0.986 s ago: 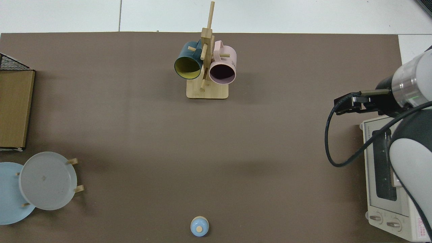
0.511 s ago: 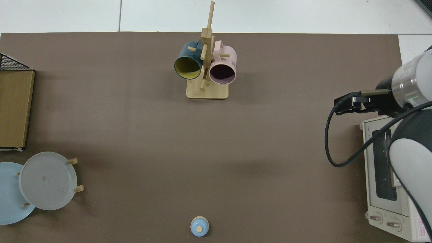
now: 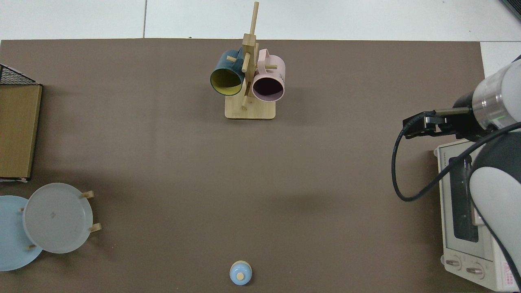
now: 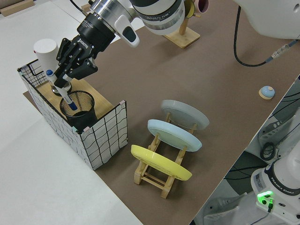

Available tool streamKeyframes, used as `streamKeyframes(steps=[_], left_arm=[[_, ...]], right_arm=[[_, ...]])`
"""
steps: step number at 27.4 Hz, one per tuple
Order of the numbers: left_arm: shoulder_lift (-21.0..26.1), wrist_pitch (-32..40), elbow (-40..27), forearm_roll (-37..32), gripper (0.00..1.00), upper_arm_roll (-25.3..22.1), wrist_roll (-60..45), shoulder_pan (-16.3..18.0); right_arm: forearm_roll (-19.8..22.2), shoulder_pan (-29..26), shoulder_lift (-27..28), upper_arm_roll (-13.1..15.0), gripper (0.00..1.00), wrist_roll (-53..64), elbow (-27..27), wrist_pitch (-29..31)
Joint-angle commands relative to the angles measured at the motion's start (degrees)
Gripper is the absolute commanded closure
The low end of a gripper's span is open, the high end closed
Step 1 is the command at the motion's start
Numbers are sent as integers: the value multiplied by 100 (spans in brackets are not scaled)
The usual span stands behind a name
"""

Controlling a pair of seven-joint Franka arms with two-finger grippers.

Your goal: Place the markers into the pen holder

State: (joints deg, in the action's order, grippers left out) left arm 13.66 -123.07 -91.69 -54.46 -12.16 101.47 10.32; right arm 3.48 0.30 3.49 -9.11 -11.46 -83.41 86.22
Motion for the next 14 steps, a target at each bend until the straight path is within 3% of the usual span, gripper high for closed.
streamKeyframes(steps=[1, 14], left_arm=[[-346, -200, -446, 234, 100, 74, -13, 119], [-399, -349, -736, 463, 100, 83, 13, 242]], right_arm=[[-50, -127, -67, -82, 0, 109, -52, -53], [-50, -127, -67, -82, 0, 109, -52, -53]])
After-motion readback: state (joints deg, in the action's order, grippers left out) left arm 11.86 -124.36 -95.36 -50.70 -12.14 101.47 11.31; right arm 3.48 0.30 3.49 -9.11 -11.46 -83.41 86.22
